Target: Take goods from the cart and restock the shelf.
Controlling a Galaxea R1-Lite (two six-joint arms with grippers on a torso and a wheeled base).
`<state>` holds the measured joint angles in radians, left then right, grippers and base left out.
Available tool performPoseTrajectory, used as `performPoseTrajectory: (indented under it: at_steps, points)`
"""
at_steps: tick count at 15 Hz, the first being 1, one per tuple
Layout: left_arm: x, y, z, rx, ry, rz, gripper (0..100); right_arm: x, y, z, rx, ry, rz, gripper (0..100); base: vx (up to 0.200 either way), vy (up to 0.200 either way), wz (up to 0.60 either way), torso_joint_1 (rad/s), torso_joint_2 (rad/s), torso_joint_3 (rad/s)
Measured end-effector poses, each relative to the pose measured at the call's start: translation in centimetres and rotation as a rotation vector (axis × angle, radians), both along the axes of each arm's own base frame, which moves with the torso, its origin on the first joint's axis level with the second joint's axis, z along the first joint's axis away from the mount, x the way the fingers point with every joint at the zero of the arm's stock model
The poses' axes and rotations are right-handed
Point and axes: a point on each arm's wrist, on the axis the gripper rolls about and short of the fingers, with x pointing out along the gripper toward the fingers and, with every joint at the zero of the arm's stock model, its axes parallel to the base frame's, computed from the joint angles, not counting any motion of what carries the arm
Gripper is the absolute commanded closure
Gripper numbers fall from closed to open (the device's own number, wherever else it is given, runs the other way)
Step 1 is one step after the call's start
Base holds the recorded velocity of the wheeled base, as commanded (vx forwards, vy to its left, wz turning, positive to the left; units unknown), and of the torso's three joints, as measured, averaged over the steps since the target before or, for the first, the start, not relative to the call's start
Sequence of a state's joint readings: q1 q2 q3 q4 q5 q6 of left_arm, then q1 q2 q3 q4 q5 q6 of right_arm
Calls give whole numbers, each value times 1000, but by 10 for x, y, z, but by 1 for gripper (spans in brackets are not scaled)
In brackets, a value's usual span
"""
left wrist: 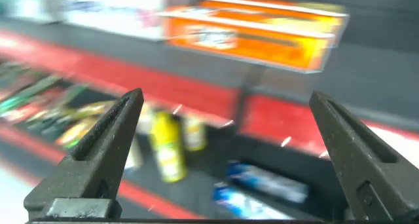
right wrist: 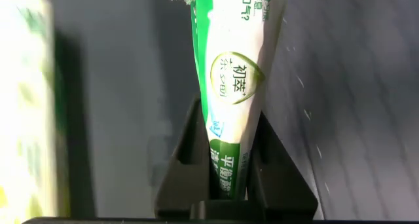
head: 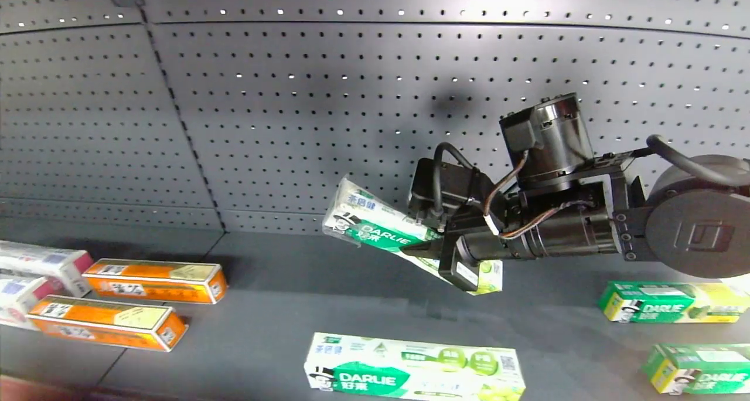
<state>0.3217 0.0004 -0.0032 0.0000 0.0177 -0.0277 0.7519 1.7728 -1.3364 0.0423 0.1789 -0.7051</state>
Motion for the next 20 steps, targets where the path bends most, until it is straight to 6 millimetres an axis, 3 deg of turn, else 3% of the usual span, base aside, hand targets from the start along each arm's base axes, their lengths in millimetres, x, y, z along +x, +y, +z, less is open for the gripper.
performPoseTrajectory:
  at_steps: [3, 6, 14, 20]
  points:
    - [0, 0, 0, 0, 0, 1, 0, -1, 2, -3, -7, 3, 4, 100, 0, 0, 600, 1, 4, 1]
    - [0, 0, 0, 1, -1, 1, 0, 0, 0, -3, -36, -33, -78, 100, 0, 0, -200, 2, 1, 1]
    - [0, 0, 0, 0, 1, 0, 0, -9, -14, -8, -52, -33, -102, 100, 0, 0, 0, -22, 59, 33]
    - [0, 0, 0, 1, 0, 1, 0, -13, -19, 1, -33, -51, -108, 100, 0, 0, 0, 0, 0, 0]
